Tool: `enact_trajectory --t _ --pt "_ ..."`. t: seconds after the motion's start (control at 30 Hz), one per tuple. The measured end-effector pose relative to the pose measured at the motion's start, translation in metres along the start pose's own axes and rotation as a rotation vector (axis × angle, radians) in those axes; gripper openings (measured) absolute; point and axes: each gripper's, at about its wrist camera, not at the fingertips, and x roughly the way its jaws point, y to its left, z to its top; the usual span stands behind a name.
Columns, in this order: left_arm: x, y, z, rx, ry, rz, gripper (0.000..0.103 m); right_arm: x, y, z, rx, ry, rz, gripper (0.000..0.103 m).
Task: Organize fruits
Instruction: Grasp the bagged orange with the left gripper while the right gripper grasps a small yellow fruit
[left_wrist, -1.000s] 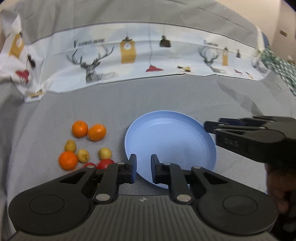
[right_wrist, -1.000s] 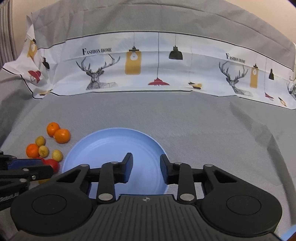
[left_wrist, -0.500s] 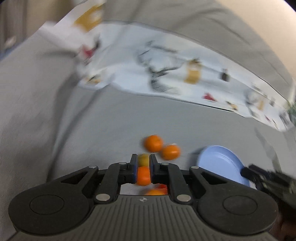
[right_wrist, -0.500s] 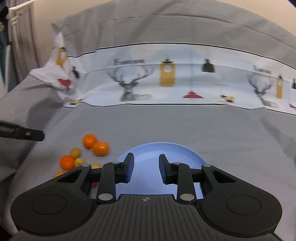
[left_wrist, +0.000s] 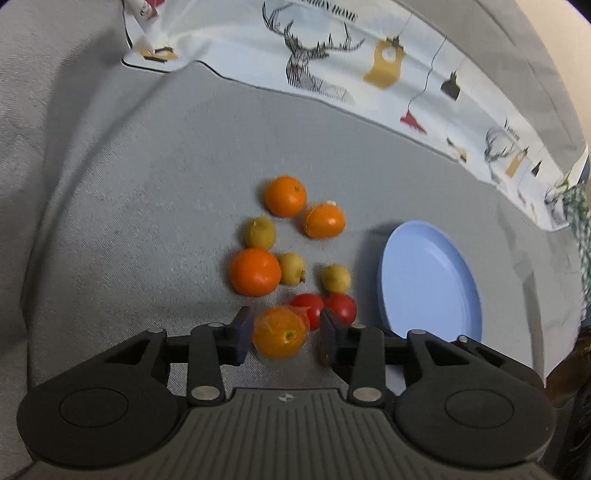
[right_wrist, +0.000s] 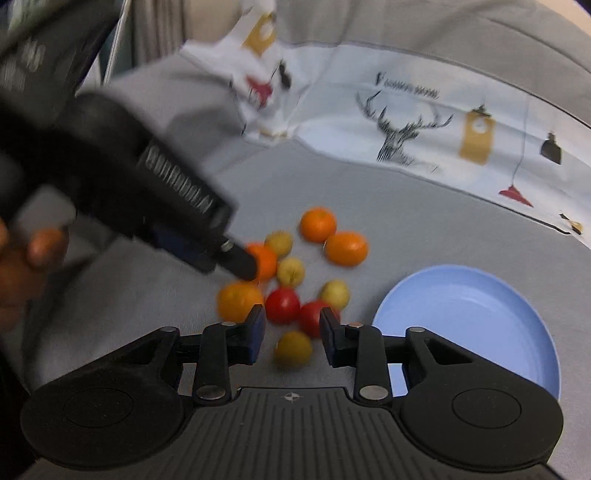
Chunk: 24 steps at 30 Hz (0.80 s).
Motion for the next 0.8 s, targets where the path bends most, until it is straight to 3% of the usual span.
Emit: enact_trajectory --t 0.1,0.37,0.47,0.5,0.53,0.8 --pt "0.008 -0.002 -0.001 0.006 0.028 0.006 0.052 0.013 0.001 -0.008 0.002 0.032 -0.019 0.037" --pt "0.028 -0.016 -0.004 0.088 0.076 0.071 0.053 0.026 0.011 -0.013 -0.037 0.063 -0.028 0.037" --pt "0.031 -0.020 -0.005 0.108 0.083 0.085 0.049 0.025 0.010 -0.014 -0.035 0.070 -0.030 0.034" --pt "0.031 -0.021 -0.005 0.117 0.080 0.097 0.042 0.024 0.010 -0.014 -0.035 0.070 -0.030 0.032" --pt "0.030 -0.020 -0.006 0.120 0.078 0.101 0.041 0.027 0.008 -0.013 -0.035 0.071 -0.029 0.028" --pt "0.007 0.005 -0.003 0.018 0.016 0.137 0.041 0.019 0.003 -0.009 -0.024 0.045 -0.015 0.029"
